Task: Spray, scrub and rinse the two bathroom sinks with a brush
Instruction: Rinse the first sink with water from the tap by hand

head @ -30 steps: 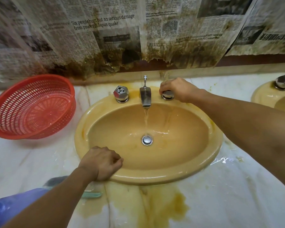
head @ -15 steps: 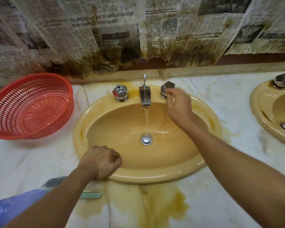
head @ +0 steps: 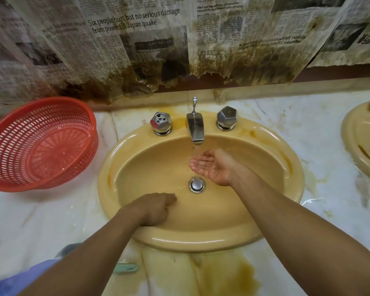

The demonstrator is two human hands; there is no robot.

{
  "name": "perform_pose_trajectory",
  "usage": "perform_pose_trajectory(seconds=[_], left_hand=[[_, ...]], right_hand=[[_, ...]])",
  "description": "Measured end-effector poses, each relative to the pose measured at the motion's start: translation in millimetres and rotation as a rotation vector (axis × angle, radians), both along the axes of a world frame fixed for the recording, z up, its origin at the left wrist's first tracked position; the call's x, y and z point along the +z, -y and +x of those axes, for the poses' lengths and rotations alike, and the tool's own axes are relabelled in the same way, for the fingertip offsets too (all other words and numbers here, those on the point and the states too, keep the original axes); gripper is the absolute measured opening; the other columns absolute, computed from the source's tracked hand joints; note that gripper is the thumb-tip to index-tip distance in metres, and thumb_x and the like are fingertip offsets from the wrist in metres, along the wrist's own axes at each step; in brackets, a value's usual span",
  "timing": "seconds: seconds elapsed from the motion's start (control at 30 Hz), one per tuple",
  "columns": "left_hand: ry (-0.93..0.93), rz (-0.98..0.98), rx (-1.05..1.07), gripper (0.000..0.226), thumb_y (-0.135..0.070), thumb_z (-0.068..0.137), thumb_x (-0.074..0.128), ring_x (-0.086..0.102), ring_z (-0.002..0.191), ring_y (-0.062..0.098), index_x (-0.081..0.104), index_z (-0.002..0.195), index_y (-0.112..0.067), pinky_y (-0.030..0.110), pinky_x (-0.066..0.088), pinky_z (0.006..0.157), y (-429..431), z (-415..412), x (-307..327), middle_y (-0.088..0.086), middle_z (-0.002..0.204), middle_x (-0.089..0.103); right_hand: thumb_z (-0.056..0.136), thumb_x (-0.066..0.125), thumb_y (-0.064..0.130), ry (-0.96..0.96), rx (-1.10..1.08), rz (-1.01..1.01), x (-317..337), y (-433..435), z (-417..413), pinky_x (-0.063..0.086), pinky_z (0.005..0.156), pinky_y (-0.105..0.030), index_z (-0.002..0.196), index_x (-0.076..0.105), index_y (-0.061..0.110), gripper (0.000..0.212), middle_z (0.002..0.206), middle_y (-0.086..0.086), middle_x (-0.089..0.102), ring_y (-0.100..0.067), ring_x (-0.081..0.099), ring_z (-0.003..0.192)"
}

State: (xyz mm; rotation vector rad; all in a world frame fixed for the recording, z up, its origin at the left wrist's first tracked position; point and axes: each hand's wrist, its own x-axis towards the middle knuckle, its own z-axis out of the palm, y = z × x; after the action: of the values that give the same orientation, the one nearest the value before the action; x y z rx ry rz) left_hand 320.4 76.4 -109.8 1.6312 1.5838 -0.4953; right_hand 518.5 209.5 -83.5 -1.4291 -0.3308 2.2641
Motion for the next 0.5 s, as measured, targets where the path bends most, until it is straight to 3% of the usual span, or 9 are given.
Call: perform_pose_trajectory(seconds=[0.1,0.2,0.37,0.5], left_hand=[[-0.075,-0.057,-0.316,0.062,-0.033,0.110,0.029,0.002,0.159,0.016,0.002,0.165,-0.027,0.046,0.003,0.127,-16.5,15.7,-22.6,-0.008,0.172,-0.007],[-0.183,0.018,-0.503,0.067,-0.044,0.111,0.021,-0.020,0.155,0.010,-0.019,0.161,-0.024,0.054,-0.012,0.125,-31.0,18.0,-43.6,-0.010,0.166,-0.029],[-0.251,0.219,-0.530,0.069,-0.057,0.107,0.011,-0.031,0.151,0.010,-0.025,0.158,-0.026,0.050,-0.020,0.123,-47.6,15.8,-63.8,-0.009,0.164,-0.032],[-0.220,0.243,-0.565,0.069,-0.055,0.108,0.010,-0.030,0.152,0.016,-0.019,0.161,-0.023,0.053,-0.019,0.123,-38.8,19.3,-66.1,-0.005,0.168,-0.022]], right_hand=[[0.104,0.037,0.008,0.075,0.132,0.020,-3.6,-4.8,7.3,0.065,0.075,-0.041,0.110,0.063,-0.013,0.034,0.098,-0.027,0.074,-0.039,0.072,0.093],[0.105,0.038,0.012,0.139,0.218,0.038,-7.7,-9.2,14.5,0.060,0.088,-0.043,0.113,0.062,-0.013,0.036,0.114,-0.032,0.069,-0.042,0.069,0.105],[0.110,0.036,0.037,0.158,0.318,0.039,-7.1,-10.9,10.7,0.049,0.107,-0.044,0.134,0.049,-0.010,0.054,0.135,-0.033,0.058,-0.041,0.059,0.126],[0.109,0.035,0.048,0.137,0.310,0.019,-6.4,-9.4,2.4,0.049,0.107,-0.044,0.139,0.043,-0.011,0.067,0.138,-0.035,0.054,-0.044,0.058,0.127]])
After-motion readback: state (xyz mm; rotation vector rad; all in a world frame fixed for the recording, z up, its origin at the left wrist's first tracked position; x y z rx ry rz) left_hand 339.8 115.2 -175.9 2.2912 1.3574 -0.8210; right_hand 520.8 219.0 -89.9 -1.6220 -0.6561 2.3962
